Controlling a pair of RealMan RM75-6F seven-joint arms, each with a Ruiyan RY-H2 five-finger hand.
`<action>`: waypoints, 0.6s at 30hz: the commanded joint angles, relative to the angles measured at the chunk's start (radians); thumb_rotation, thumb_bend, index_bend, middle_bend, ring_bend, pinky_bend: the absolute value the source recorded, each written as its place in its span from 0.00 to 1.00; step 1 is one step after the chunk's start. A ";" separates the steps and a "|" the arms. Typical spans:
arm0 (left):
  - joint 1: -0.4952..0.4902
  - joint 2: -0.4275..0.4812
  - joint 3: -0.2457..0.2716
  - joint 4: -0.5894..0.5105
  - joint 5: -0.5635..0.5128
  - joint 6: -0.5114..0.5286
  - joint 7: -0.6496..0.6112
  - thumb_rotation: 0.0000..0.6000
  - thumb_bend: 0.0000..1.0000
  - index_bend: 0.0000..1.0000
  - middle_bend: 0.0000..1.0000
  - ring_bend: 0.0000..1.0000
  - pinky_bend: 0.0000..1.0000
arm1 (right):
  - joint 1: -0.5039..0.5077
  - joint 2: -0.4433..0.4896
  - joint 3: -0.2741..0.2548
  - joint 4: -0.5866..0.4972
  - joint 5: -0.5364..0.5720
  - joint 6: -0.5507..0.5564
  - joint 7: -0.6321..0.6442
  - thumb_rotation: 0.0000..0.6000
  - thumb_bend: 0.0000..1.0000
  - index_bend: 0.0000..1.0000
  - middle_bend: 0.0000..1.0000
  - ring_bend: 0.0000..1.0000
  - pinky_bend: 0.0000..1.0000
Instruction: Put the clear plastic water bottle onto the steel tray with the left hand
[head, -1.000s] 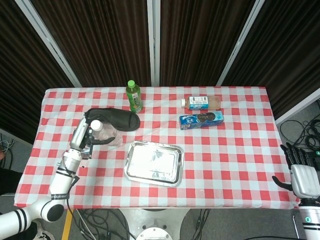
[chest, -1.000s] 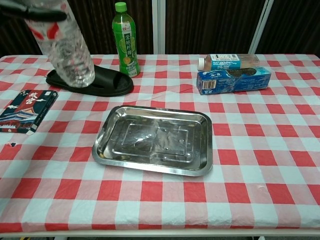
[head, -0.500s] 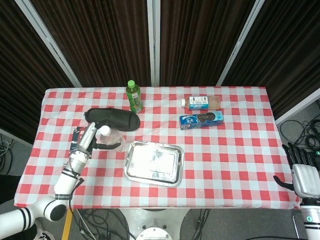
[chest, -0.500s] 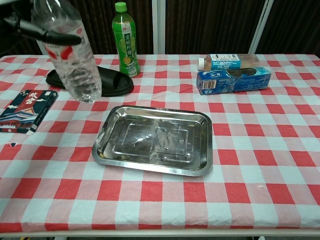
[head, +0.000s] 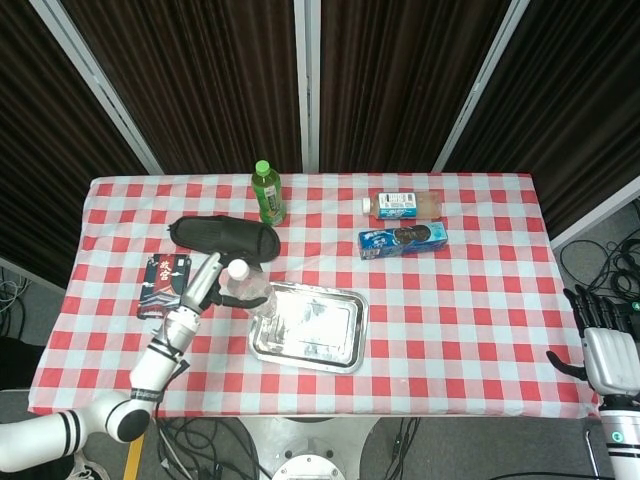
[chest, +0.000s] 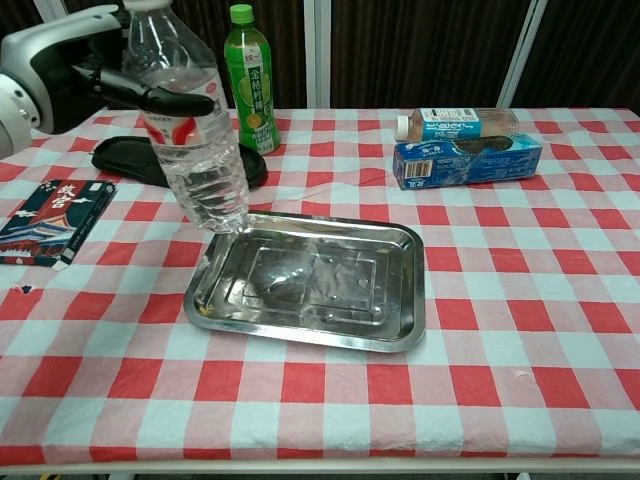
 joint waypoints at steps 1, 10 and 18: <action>0.024 0.059 -0.025 0.046 -0.044 0.029 0.020 1.00 0.25 0.62 0.70 0.55 0.54 | -0.001 0.002 0.000 -0.001 -0.002 0.003 0.005 1.00 0.10 0.00 0.00 0.00 0.00; -0.010 0.065 -0.046 0.030 -0.052 -0.011 -0.003 1.00 0.25 0.62 0.68 0.55 0.54 | 0.001 -0.002 -0.001 0.002 -0.001 -0.002 -0.005 1.00 0.10 0.00 0.00 0.00 0.00; 0.032 0.132 -0.078 0.070 -0.120 0.036 0.008 1.00 0.25 0.62 0.68 0.55 0.54 | -0.003 0.004 0.000 -0.003 -0.005 0.009 0.002 1.00 0.10 0.00 0.00 0.00 0.00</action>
